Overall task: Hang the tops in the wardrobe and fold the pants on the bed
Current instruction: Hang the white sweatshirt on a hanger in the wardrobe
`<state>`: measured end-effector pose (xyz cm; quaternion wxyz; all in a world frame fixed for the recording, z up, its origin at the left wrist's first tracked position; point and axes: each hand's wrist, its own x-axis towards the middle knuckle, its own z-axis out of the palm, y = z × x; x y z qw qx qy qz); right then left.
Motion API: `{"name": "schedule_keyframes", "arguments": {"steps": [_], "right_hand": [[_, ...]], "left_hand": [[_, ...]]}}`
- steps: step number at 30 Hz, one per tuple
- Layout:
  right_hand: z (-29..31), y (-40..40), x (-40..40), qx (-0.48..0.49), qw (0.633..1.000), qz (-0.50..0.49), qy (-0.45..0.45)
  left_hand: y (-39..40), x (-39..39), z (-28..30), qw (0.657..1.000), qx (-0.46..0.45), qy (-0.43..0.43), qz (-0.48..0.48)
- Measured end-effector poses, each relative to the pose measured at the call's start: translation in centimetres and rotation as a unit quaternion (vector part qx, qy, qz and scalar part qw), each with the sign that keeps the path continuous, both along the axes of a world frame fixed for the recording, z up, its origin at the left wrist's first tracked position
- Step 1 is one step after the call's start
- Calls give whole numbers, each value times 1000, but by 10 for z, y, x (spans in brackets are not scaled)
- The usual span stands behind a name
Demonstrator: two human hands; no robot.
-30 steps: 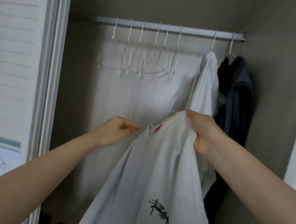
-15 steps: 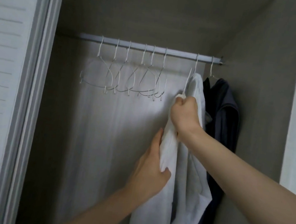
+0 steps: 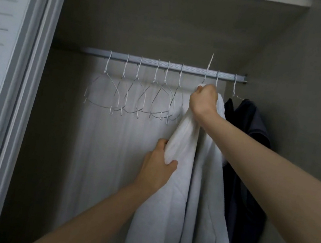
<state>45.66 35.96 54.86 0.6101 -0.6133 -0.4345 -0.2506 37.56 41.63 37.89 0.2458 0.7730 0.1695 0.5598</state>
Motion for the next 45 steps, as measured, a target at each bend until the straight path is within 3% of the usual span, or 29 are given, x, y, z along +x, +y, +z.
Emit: {"name": "schedule_keyframes", "arguments": {"steps": [8,13,16,19,24,29,35,42,45], "right_hand": [[38,43,45,-55,998,-11,22],[24,59,60,-155,984,-58,-63],[6,58,60,-212,951,-156,-162],[-23,55,62,-185,924,-238,-236],[-91,46,54,-197,915,-223,-273],[-148,35,35,-248,897,-246,-272],[-194,6,13,-270,907,-185,-265],[-279,-53,-20,-271,932,-51,-237],[-320,-83,-44,-260,939,31,-221]], "left_hand": [[33,41,27,999,8,49,17],[51,52,9,996,22,80,30],[56,55,-5,994,16,107,17],[55,55,-30,990,28,134,18],[49,51,-87,973,12,220,67],[46,38,-113,984,-10,167,53],[32,12,-143,992,-67,108,20],[-17,-46,-194,976,-94,175,89],[-56,-82,-217,964,-155,171,128]]}}
